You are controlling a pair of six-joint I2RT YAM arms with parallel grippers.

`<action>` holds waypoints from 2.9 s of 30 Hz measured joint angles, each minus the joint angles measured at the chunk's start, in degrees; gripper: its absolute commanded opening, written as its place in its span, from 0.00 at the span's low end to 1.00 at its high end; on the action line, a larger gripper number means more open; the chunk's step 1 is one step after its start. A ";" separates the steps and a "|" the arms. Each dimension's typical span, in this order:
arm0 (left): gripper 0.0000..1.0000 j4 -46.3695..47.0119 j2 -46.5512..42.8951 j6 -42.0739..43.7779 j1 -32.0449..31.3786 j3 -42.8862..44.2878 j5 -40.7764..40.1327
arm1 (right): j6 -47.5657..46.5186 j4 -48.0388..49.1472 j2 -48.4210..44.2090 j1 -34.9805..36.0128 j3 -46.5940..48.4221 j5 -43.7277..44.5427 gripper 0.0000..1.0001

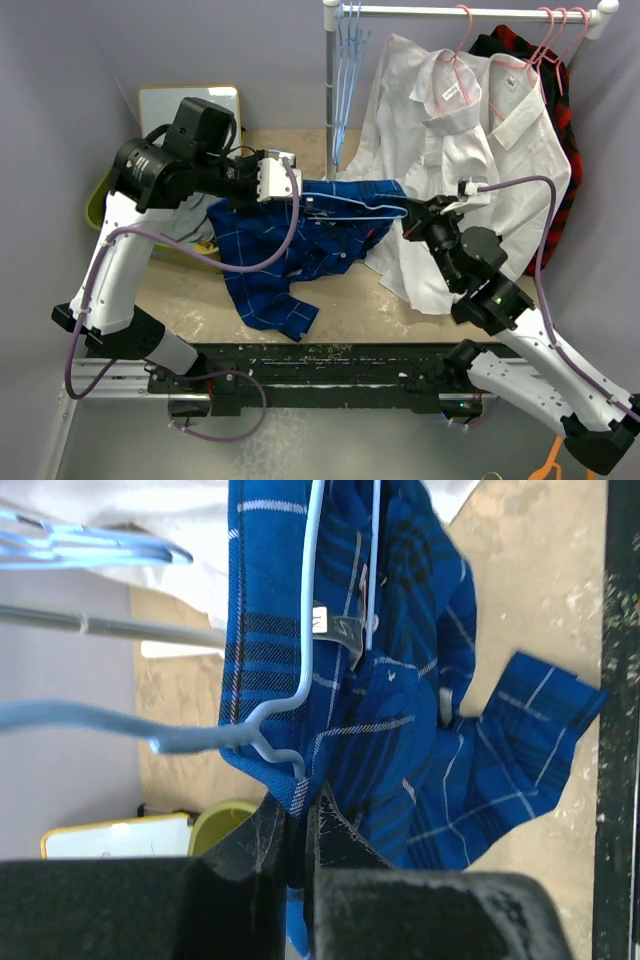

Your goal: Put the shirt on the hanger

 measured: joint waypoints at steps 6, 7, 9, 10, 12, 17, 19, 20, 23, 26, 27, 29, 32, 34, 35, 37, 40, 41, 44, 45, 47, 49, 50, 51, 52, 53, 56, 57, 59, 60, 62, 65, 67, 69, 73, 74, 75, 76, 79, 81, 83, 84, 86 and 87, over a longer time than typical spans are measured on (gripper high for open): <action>0.00 3.17 -0.90 0.70 -0.79 -7.34 -8.02 | -0.46 -1.66 1.05 -0.28 0.63 -2.32 0.00; 0.00 4.02 -1.01 0.68 -0.87 -8.52 -9.22 | -0.50 -2.23 0.81 -0.28 0.70 -2.71 0.00; 0.00 5.92 -1.03 0.61 -1.05 -10.47 -11.43 | -0.59 -3.56 0.44 -0.26 1.03 -3.02 0.00; 0.00 6.95 -1.01 0.52 -1.14 -11.13 -12.37 | -0.61 -4.66 0.37 -0.26 1.44 -3.15 0.00; 0.00 8.46 -0.98 0.48 -1.25 -11.50 -13.81 | -0.61 -5.88 0.37 -0.26 1.90 -3.15 0.00; 0.00 11.13 -0.98 0.68 -1.64 -11.93 -16.15 | -0.70 -10.54 0.04 -0.24 2.91 -3.26 0.00; 0.00 12.00 -0.98 0.76 -1.86 -12.83 -17.09 | -1.14 -12.31 -0.35 -0.24 3.58 -3.80 0.00; 0.00 12.22 -0.94 0.94 -1.95 -13.16 -17.35 | -1.46 -13.16 -0.63 -0.22 3.98 -4.20 0.00; 0.00 12.74 -0.85 1.44 -2.05 -14.14 -17.77 | -2.16 -15.39 -1.64 -0.17 4.90 -4.85 0.00; 0.00 12.81 -0.81 2.23 -2.36 -14.40 -17.73 | -2.91 -17.00 -2.25 -0.15 5.88 -4.81 0.00; 0.00 12.94 -0.81 2.45 -2.43 -14.56 -17.79 | -3.19 -17.55 -2.25 -0.15 6.38 -4.79 0.00; 0.00 13.60 -0.81 2.69 -2.51 -15.06 -18.29 | -3.41 -18.80 -2.05 -0.15 7.63 -4.83 0.00; 0.00 15.34 -0.81 2.75 -2.60 -16.72 -19.54 | -3.26 -21.99 -0.55 -0.15 11.63 -4.85 0.00; 0.00 16.41 -0.81 2.75 -2.62 -17.92 -20.24 | -2.82 -24.44 0.81 -0.15 14.91 -4.85 0.00; 0.00 17.11 -0.81 2.75 -2.62 -18.62 -20.39 | -2.54 -25.73 1.51 -0.15 16.65 -4.92 0.00; 0.00 18.05 -0.81 2.69 -2.67 -19.76 -20.63 | -2.05 -28.39 2.80 -0.13 20.28 -5.79 0.00; 0.00 19.39 -0.81 2.62 -2.71 -20.85 -20.63 | -1.84 -32.04 4.33 -0.09 24.79 -7.48 0.00; 0.00 19.74 -0.81 2.58 -2.71 -21.03 -20.68 | -1.86 -33.07 5.11 -0.11 26.43 -8.11 0.00; 0.00 20.31 -0.81 2.01 -2.69 -21.44 -21.62 | -2.03 -34.47 7.58 -0.22 29.18 -10.75 0.00; 0.00 20.17 -0.81 1.62 -2.62 -21.46 -22.05 | -2.03 -34.56 8.44 -0.28 29.46 -11.96 0.00; 0.00 19.98 -0.81 0.55 -2.25 -21.46 -22.93 | -1.64 -33.99 10.10 -0.57 29.29 -14.78 0.00; 0.00 19.65 -0.81 -0.98 -1.70 -21.46 -23.54 | -0.55 -31.23 11.69 -0.70 27.67 -17.51 0.00; 0.00 19.39 -0.81 -1.92 -1.38 -21.46 -23.80 | 0.28 -29.46 12.44 -0.70 26.23 -18.60 0.00; 0.00 19.12 -0.81 -2.75 -1.18 -21.46 -23.91 | 1.38 -27.39 13.35 -0.68 24.52 -19.76 0.00; 0.00 18.93 -0.81 -3.50 -1.05 -21.46 -23.89 | 2.27 -26.08 14.34 -0.61 23.32 -20.46 0.00; 0.00 18.62 -0.81 -4.39 -0.98 -21.46 -23.82 | 3.23 -24.46 15.96 0.02 22.34 -20.72 0.00; 0.00 17.90 -0.83 -7.08 -0.79 -21.40 -22.84 | 4.81 -20.61 22.64 4.46 22.47 -18.80 0.00; 0.00 17.53 -0.90 -8.07 -0.76 -21.27 -22.32 | 4.96 -19.85 25.16 6.64 23.37 -17.88 0.00; 0.00 16.81 -0.98 -10.01 -0.68 -20.68 -20.92 | 5.27 -17.94 29.51 10.01 25.38 -17.40 0.00; 0.00 16.63 -1.07 -10.84 -0.68 -20.28 -20.33 | 5.60 -16.22 31.87 11.54 26.43 -17.42 0.00; 0.00 16.13 -1.40 -12.74 -0.61 -19.04 -18.93 | 6.21 -13.42 34.47 13.09 26.91 -17.49 0.00; 0.00 15.30 -2.40 -15.56 0.24 -16.81 -16.81 | 7.02 -9.46 36.68 14.67 26.93 -16.65 0.00; 0.00 14.91 -2.82 -17.05 0.87 -13.94 -15.91 | 7.23 -7.19 36.87 15.72 26.93 -15.98 0.00; 0.00 14.45 -2.93 -17.77 1.25 -9.70 -15.41 | 7.21 -5.09 36.37 16.85 26.95 -15.58 0.00; 0.00 11.74 -2.97 -17.64 1.14 0.70 -13.25 | 5.79 -4.15 34.49 18.05 30.01 -14.67 0.15; 0.00 10.97 -2.99 -17.29 1.09 3.85 -12.39 | 5.31 -4.13 34.21 18.14 31.36 -14.69 0.42; 0.00 10.69 -3.13 -17.03 1.07 5.75 -11.87 | 4.59 -4.07 33.88 18.21 33.11 -14.75 0.83; 0.00 10.43 -3.37 -16.61 1.07 7.65 -11.06 | 4.11 -3.67 33.33 18.27 34.47 -15.10 0.98; 0.00 9.94 -5.46 -15.06 1.05 8.20 -9.25 | 1.86 -1.53 30.71 18.51 34.69 -17.99 1.00; 0.00 9.86 -7.45 -13.90 1.03 5.55 -8.68 | -0.61 -0.07 28.24 18.62 32.28 -20.85 1.00; 0.00 10.19 -9.40 -12.92 0.98 1.20 -8.59 | -3.80 1.22 25.33 18.69 28.20 -23.76 1.00; 0.00 10.38 -10.03 -12.48 0.92 -0.98 -8.66 | -5.86 1.77 23.47 18.69 25.24 -25.38 1.00; 0.00 10.99 -10.54 -11.65 0.81 -5.16 -8.96 | -10.32 1.79 19.63 18.69 19.28 -27.69 1.00; 0.00 11.30 -10.43 -11.26 0.81 -6.82 -9.16 | -13.33 1.95 17.11 18.73 15.41 -28.00 1.00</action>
